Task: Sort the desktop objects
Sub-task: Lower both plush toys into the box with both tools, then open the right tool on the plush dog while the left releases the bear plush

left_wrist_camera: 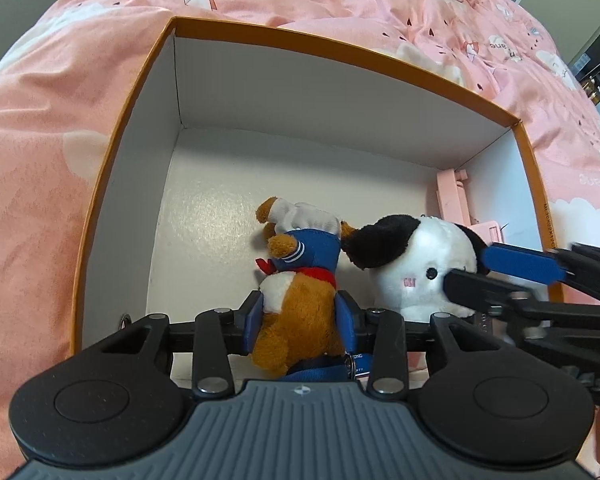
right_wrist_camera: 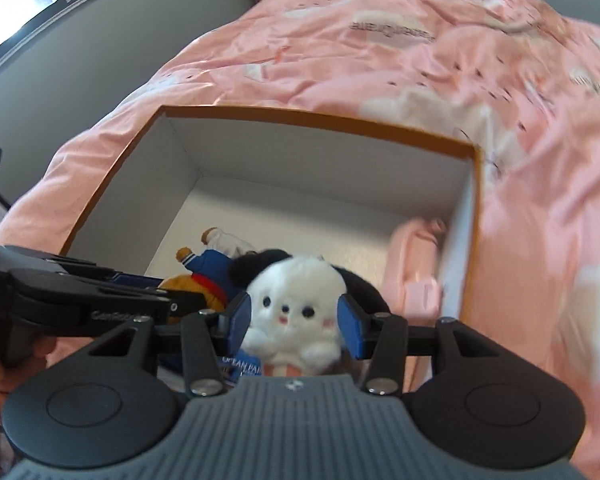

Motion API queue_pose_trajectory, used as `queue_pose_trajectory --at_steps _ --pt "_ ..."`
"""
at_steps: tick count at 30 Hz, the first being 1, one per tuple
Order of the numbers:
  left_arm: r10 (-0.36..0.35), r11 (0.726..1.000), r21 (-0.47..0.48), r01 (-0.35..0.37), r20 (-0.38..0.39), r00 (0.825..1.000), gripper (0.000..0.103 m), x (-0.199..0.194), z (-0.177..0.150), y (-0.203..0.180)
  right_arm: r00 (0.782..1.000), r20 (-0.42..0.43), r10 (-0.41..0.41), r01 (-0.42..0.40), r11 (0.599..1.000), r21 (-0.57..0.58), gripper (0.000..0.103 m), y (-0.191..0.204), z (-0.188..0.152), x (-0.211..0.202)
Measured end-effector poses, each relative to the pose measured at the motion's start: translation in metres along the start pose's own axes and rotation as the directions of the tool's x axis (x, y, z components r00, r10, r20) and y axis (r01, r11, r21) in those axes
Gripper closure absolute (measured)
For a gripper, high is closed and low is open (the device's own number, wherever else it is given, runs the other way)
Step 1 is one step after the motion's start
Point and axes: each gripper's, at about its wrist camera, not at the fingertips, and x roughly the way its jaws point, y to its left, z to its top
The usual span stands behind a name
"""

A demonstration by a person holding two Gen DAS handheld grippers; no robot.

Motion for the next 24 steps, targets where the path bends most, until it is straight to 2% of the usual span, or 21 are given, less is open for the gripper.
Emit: queue_pose_trajectory --at_steps 4,8,13,18,21,24 --pt "-0.044 0.999 -0.006 0.044 0.0 0.999 0.058 -0.004 0.0 0.005 0.998 -0.035 -0.047 0.044 0.996 -0.076 0.053 0.005 0.001 0.021" --pt "-0.114 0.992 -0.047 0.114 0.008 0.993 0.058 -0.01 0.004 0.016 0.996 -0.05 -0.079 0.076 0.995 -0.058 0.054 -0.003 0.003 0.033" --pt "-0.121 0.99 -0.065 0.123 0.024 0.992 0.053 -0.01 0.011 0.02 0.996 -0.061 -0.062 0.062 0.998 0.001 0.053 -0.014 0.008 0.042" --pt "-0.183 0.976 -0.116 0.182 0.0 0.983 0.044 0.006 0.012 0.021 0.997 -0.059 -0.049 0.049 0.999 -0.011 0.052 -0.012 0.004 0.036" --pt "-0.211 0.967 -0.152 0.205 -0.018 0.977 0.044 0.018 0.013 0.018 0.997 -0.066 -0.026 0.026 1.0 0.005 0.052 -0.016 0.001 0.033" --pt "-0.203 0.973 -0.112 0.2 -0.016 0.979 0.05 0.021 0.012 0.011 0.997 -0.074 -0.007 0.008 1.0 0.011 0.053 -0.019 -0.002 0.032"
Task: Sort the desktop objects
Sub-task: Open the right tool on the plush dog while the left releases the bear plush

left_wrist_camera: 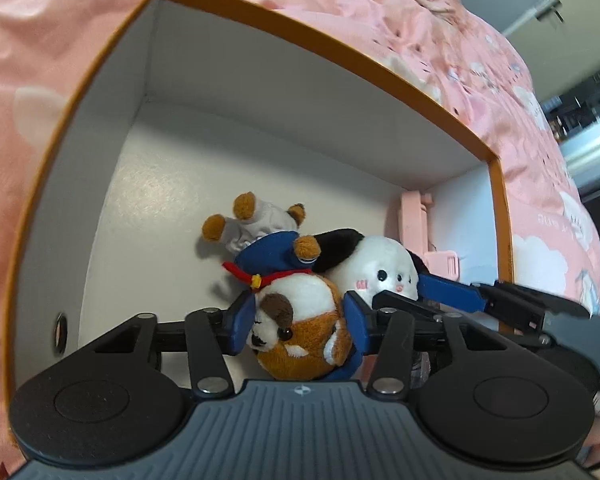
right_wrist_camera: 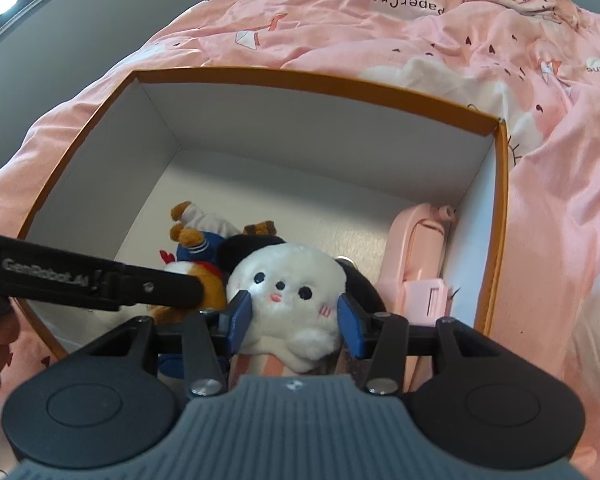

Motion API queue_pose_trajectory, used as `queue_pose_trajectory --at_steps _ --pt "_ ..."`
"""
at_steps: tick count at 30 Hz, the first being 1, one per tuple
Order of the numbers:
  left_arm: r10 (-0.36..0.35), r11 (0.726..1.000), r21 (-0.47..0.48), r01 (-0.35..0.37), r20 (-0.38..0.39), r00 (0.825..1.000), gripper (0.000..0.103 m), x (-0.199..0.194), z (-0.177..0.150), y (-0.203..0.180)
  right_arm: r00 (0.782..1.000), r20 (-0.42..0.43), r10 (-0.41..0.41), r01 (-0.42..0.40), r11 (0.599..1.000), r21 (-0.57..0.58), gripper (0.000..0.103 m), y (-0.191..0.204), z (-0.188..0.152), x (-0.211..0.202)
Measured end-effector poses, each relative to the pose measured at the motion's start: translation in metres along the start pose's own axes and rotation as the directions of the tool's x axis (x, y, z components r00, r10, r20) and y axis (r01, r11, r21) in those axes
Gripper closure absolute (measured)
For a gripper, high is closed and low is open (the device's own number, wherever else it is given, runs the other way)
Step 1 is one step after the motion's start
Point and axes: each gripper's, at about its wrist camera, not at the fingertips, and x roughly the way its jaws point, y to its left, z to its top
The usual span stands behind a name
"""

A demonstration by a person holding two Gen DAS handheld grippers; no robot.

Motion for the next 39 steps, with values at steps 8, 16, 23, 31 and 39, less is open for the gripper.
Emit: queue_pose_trajectory --at_steps 8,16,23,31,39 --pt "-0.021 0.994 0.107 0.028 -0.07 0.997 0.056 0.0 -0.004 -0.013 0.997 -0.068 0.046 -0.043 0.998 0.053 0.062 -0.006 -0.001 -0.007" --pt "0.006 0.993 0.115 0.002 -0.072 0.997 0.055 0.007 -0.008 -0.014 0.997 -0.071 0.027 -0.023 0.998 0.055 0.062 -0.002 -0.004 0.0" --pt "0.04 0.99 0.134 -0.034 -0.043 0.998 0.053 -0.001 -0.009 -0.017 1.0 0.01 -0.017 0.017 0.999 0.043 0.061 0.006 -0.013 -0.013" --pt "0.057 0.982 0.177 -0.062 0.034 0.998 0.053 -0.027 -0.019 -0.03 0.992 0.102 -0.069 0.07 0.998 -0.007 0.061 0.018 -0.026 -0.046" --pt "0.022 0.954 0.29 -0.07 0.167 0.986 0.052 -0.069 -0.045 -0.058 0.97 0.213 -0.118 0.124 0.992 -0.012 0.058 0.038 -0.052 -0.085"
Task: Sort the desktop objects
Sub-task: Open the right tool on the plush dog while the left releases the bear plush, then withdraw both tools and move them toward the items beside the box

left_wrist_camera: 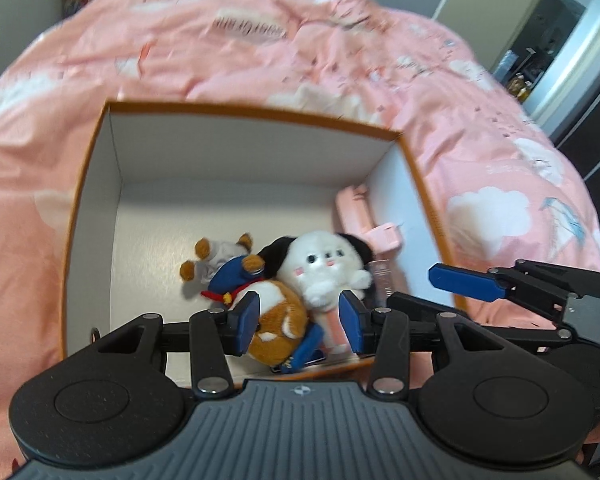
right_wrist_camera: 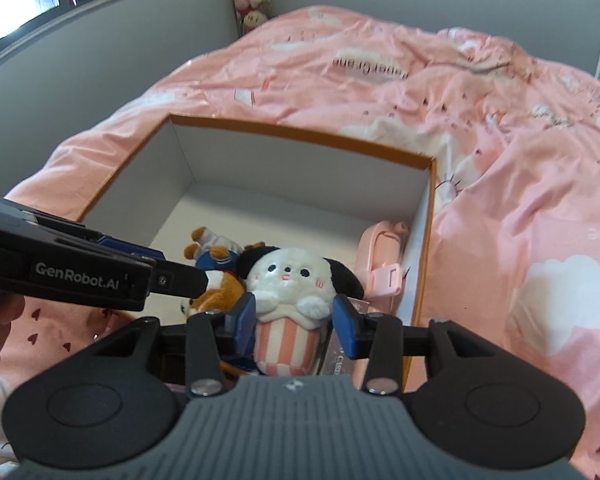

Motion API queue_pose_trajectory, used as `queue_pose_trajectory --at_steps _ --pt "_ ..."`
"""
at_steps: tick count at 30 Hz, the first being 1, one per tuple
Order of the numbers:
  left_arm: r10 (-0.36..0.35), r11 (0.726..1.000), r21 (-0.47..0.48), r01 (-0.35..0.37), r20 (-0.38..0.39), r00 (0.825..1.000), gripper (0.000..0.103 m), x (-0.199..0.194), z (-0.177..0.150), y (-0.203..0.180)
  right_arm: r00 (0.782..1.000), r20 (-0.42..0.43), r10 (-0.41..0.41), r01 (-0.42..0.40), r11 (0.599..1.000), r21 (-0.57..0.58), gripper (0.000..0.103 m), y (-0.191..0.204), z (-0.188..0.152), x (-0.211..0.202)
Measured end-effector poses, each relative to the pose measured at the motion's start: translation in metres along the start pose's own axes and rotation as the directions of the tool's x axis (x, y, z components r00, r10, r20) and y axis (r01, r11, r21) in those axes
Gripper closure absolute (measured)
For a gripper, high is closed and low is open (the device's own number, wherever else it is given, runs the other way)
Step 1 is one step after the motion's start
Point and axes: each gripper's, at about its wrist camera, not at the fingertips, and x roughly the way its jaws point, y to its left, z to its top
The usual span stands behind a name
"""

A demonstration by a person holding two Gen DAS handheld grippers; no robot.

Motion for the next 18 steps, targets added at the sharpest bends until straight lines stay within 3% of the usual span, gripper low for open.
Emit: queue_pose_trajectory --at_steps 7,18 --pt "-0.048 0.998 0.055 0.044 0.085 0.995 0.052 -0.025 -0.025 -0.019 0.988 0.096 -0.123 0.121 0.992 0.024 0.058 0.018 -0.036 -0.037" --pt "0.022 0.99 0.139 -0.036 0.097 0.995 0.052 -0.037 -0.069 -0.039 0.988 0.056 -0.141 0.128 0.973 0.193 0.049 0.006 -0.096 -0.063"
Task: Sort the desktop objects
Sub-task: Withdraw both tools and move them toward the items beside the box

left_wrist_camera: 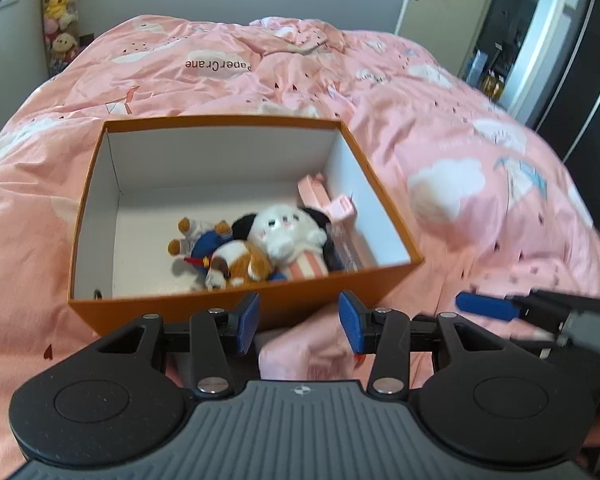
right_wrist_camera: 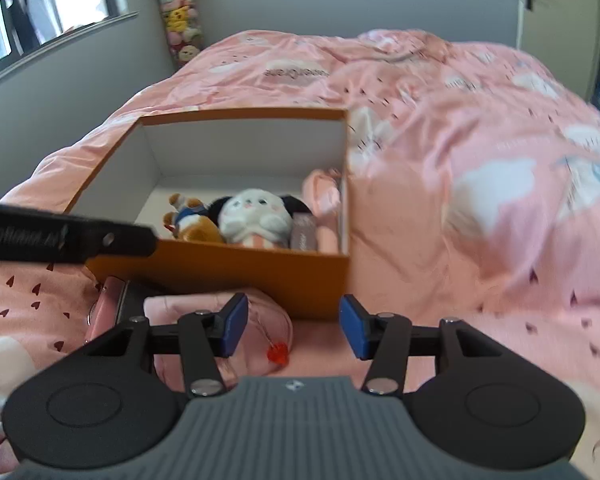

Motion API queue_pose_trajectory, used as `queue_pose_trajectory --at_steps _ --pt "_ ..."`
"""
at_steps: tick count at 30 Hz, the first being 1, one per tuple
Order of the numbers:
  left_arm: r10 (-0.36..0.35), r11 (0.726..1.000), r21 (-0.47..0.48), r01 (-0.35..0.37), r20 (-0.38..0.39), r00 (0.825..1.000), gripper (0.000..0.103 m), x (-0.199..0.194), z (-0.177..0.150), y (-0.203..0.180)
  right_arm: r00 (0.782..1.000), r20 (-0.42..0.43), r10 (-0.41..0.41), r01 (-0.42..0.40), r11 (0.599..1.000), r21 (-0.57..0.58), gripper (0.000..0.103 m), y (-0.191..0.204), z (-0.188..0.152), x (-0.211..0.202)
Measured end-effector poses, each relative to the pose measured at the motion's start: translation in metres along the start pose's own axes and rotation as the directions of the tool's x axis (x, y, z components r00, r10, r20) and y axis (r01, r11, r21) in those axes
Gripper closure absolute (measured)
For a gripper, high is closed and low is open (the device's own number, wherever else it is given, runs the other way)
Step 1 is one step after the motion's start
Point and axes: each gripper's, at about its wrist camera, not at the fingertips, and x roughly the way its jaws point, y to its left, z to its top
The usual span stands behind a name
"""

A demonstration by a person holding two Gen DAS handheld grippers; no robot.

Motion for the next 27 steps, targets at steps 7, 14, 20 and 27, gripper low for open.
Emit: queue_pose_trajectory --at_steps 7,14,20,27 --pt "0.057 0.997 0.059 -0.051 -0.104 0.993 0.052 0.005 -0.028 -0.008 0.987 -0.142 0.069 -0.064 0.997 0.044 0.049 -0.011 -0.016 0.017" --pt "0.094 0.99 0.122 -0.071 -0.195 0.976 0.047 0.01 -0.052 -0.01 0.948 -0.28 0.148 -0.151 0.989 0.011 0.049 -0.01 -0.03 0.031" --pt "0.143 0.968 0.232 -0.091 -0.219 0.965 0.045 0.012 -0.069 -0.015 0.933 -0.307 0.186 -0.183 0.982 0.038 0.049 -0.013 -0.039 0.035" --pt "0.129 0.955 0.293 -0.053 -0.247 0.96 0.033 0.012 -0.076 -0.009 0.928 -0.327 0.176 -0.186 0.982 0.001 0.048 -0.006 -0.038 0.039"
